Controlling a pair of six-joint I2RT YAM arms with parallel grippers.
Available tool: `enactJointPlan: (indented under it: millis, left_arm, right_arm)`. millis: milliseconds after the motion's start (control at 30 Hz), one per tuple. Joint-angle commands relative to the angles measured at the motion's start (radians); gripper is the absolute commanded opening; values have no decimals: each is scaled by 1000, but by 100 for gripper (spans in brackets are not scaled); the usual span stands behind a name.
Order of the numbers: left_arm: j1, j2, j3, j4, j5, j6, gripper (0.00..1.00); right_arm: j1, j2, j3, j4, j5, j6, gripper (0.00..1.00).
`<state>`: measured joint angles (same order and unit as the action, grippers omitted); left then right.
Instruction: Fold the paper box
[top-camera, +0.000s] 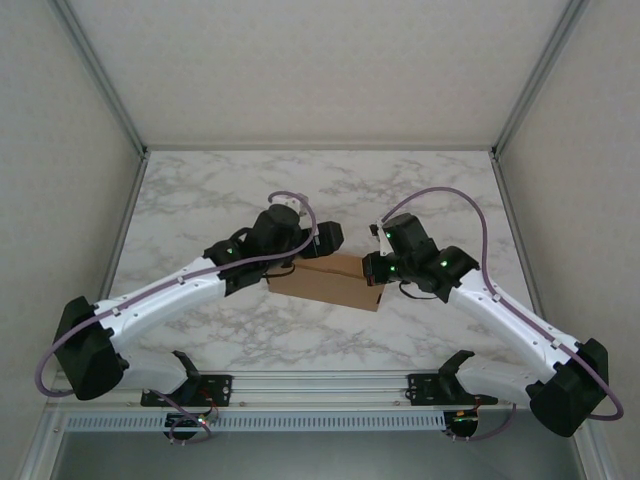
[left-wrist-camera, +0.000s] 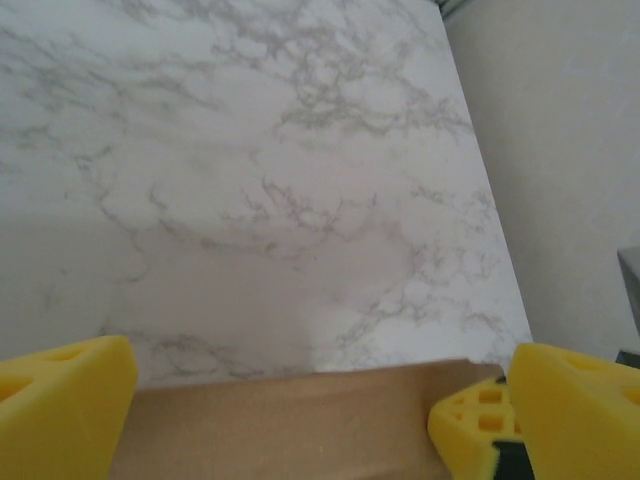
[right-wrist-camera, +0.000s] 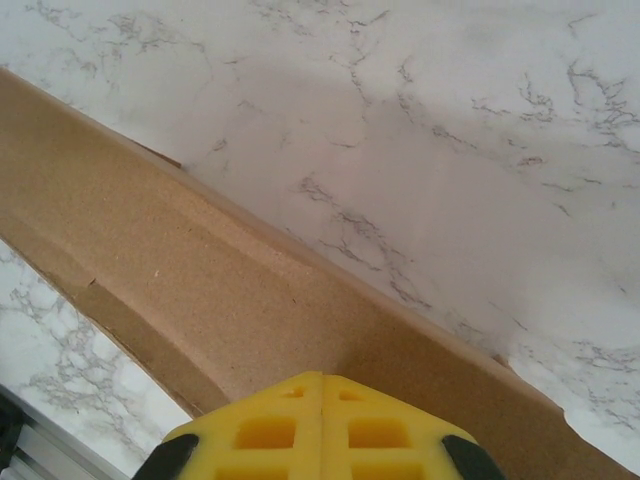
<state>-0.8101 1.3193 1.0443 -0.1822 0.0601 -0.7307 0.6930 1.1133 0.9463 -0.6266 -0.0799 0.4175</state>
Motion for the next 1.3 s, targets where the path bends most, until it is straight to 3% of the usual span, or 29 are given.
enactJointPlan:
  millis: [0, 200, 467, 533, 667, 767, 933, 1033, 1267]
  left_arm:
    - [-4, -73, -44, 74, 53, -49, 92]
    - [-3, -98, -123, 130, 95, -88, 83]
    - [29, -95, -220, 167, 89, -113, 81]
    - [39, -98, -239, 176, 95, -119, 81]
    - [52, -99, -247, 180, 101, -121, 81]
    - [57, -95, -245, 180, 106, -122, 81]
    - [57, -99, -248, 182, 115, -124, 81]
    - [57, -112, -255, 185, 120, -125, 81]
    - [57, -112, -270, 200, 139, -128, 81]
  right_arm:
    - [13, 0, -40, -19, 19, 17, 0]
    - [14, 2, -47, -16, 20, 11, 0]
    - [14, -18, 3, -42, -14, -38, 0]
    - [13, -22, 48, -66, -21, -84, 9]
    - [13, 2, 156, -117, 16, -215, 42]
    - [9, 23, 194, -100, 68, -376, 53]
    - [5, -33, 96, 62, -102, -803, 77]
    - [-9, 0, 98, 54, -193, -920, 78]
    - [-25, 140, 124, 51, -225, -1000, 80]
